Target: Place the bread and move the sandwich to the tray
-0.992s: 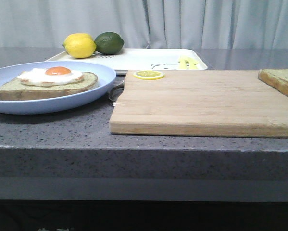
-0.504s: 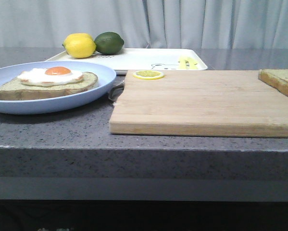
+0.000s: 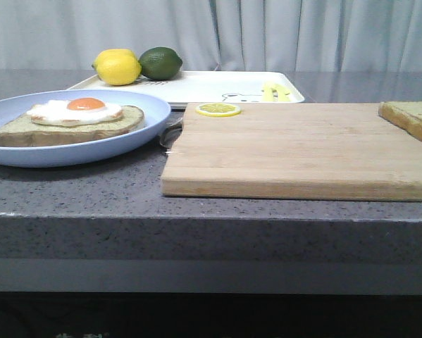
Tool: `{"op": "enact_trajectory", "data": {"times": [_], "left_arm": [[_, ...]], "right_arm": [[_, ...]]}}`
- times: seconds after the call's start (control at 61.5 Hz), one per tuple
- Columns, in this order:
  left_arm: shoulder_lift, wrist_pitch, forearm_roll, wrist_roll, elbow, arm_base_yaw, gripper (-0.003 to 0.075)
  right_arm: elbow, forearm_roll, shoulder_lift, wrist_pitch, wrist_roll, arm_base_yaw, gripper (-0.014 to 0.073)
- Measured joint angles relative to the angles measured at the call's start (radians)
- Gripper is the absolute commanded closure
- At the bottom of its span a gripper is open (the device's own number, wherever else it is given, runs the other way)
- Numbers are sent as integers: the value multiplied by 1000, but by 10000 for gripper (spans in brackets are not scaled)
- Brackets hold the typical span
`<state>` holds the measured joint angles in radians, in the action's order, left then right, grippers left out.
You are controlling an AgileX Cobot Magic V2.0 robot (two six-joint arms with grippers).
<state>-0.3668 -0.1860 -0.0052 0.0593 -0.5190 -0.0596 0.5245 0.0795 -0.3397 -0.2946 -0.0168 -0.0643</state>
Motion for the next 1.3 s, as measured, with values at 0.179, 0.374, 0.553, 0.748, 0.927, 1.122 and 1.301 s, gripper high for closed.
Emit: {"op": "enact_trajectory", "data": {"times": [0.179, 0.374, 0.553, 0.748, 0.927, 1.122, 1.301], "left_arm": [[-219, -26, 0, 0, -52, 0, 739], [-277, -35, 0, 0, -53, 0, 667], [-277, -34, 0, 0, -54, 0, 297], [-277, -34, 0, 0, -54, 0, 120], [-277, -34, 0, 0, -54, 0, 120], [-277, -34, 0, 0, -54, 0, 120], [-277, -34, 0, 0, -54, 0, 120]], "right_arm": [[110, 0, -177, -72, 0, 0, 652], [120, 0, -209, -73, 0, 0, 418], [121, 0, -209, -74, 0, 0, -1], [123, 0, -211, -84, 0, 0, -58], [159, 0, -337, -94, 61, 10, -58], [328, 5, -625, -203, 88, 120, -58], [473, 5, -816, -306, 90, 241, -58]]}}
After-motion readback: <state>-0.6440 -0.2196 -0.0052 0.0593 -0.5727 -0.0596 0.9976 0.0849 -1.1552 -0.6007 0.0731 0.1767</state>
